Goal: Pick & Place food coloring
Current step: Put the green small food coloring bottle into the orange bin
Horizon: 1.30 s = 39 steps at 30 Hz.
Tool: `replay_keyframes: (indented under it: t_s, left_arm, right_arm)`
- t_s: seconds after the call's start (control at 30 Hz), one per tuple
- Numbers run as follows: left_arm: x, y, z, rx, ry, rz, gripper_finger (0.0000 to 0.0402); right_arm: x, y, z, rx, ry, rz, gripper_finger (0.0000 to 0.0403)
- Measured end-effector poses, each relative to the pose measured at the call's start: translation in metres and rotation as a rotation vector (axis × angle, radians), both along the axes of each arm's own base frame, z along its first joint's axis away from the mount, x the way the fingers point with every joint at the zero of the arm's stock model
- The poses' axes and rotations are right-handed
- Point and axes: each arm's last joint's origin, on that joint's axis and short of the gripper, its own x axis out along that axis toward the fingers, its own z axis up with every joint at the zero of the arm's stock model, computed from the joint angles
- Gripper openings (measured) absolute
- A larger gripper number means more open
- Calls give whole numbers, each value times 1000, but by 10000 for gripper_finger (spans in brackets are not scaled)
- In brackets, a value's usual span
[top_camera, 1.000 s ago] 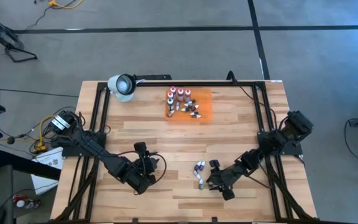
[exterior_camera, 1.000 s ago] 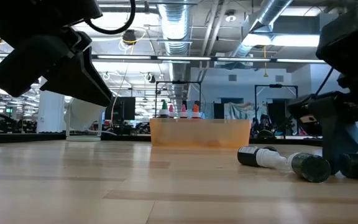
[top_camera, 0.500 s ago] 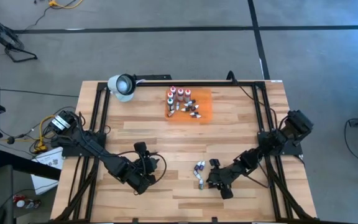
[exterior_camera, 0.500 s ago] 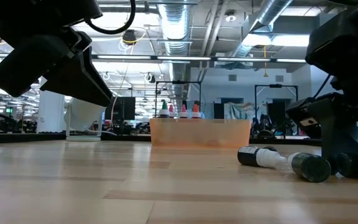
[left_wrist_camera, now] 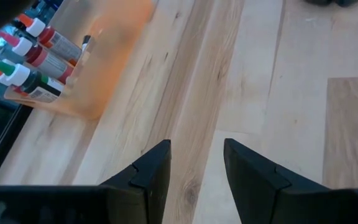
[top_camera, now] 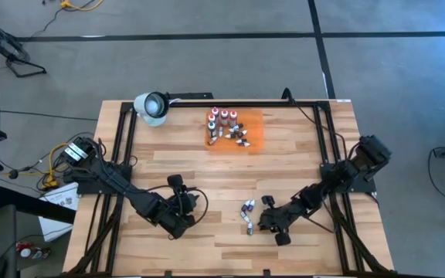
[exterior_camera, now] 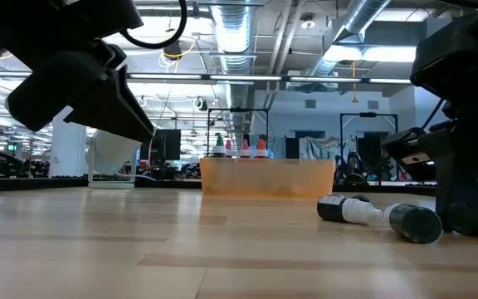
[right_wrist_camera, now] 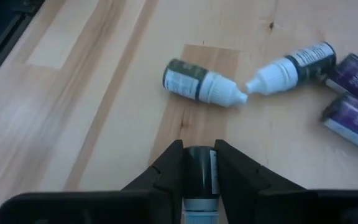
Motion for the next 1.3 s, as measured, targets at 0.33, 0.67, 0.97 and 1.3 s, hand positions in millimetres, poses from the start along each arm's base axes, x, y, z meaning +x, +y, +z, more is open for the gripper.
replay_keyframes:
  t_s: [0.33,0.67,0.97,1.3]
  left_arm:
    - [1,1,0,4,-1,0,143]
    - [10,2,4,23,-26,-40,143]
    - [20,13,6,10,-55,1,143]
    - [33,28,9,3,-101,38,143]
  right_arm:
    - [-9,-5,21,-101,-50,-10,70]
    - [2,-58,81,-423,-339,-247,70]
    - [28,-151,100,-434,-429,-576,71]
    - [39,-223,64,-312,-327,-647,71]
